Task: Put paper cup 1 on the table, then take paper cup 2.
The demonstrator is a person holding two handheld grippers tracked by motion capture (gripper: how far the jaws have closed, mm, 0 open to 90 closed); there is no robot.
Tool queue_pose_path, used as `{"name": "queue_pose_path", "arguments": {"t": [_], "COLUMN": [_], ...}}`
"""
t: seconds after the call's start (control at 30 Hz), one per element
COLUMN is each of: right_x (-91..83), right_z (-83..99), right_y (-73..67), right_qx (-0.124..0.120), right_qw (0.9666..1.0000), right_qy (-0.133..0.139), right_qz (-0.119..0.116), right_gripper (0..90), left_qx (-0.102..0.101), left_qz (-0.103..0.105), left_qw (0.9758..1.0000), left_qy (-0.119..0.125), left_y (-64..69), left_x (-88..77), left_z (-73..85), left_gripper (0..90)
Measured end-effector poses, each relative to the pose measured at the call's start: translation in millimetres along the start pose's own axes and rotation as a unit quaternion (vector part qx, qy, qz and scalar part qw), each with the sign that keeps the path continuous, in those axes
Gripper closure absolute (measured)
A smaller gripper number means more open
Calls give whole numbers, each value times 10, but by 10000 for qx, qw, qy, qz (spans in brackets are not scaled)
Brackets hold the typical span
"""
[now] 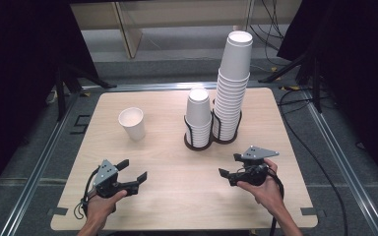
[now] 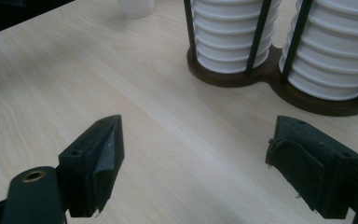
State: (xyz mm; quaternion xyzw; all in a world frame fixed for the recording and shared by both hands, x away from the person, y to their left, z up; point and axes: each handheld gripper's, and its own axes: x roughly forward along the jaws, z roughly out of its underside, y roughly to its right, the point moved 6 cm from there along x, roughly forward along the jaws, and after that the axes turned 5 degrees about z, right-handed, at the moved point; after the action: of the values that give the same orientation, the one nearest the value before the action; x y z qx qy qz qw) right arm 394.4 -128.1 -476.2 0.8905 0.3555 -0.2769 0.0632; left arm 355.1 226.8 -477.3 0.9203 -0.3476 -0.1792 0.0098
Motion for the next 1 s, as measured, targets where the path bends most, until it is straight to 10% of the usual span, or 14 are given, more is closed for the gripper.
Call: {"name": "queue_pose_path", "arguments": {"t": [0.4, 1.0], "right_x": [1, -370], "right_z": [-5, -705], "right_y": [6, 400], "right_qx": [91, 231], "right_qw": [9999, 9959], "right_qy": [-63, 742], "right_qz": [5, 459], "right_gripper": [179, 173], "left_qx": [105, -37], "left_qz": [346, 295], "left_qw": [9993, 9996], "left_qy": [54, -10], "left_y": [210, 220], "left_x": [19, 54], "left_z": [47, 79], "left_gripper": [144, 146]}}
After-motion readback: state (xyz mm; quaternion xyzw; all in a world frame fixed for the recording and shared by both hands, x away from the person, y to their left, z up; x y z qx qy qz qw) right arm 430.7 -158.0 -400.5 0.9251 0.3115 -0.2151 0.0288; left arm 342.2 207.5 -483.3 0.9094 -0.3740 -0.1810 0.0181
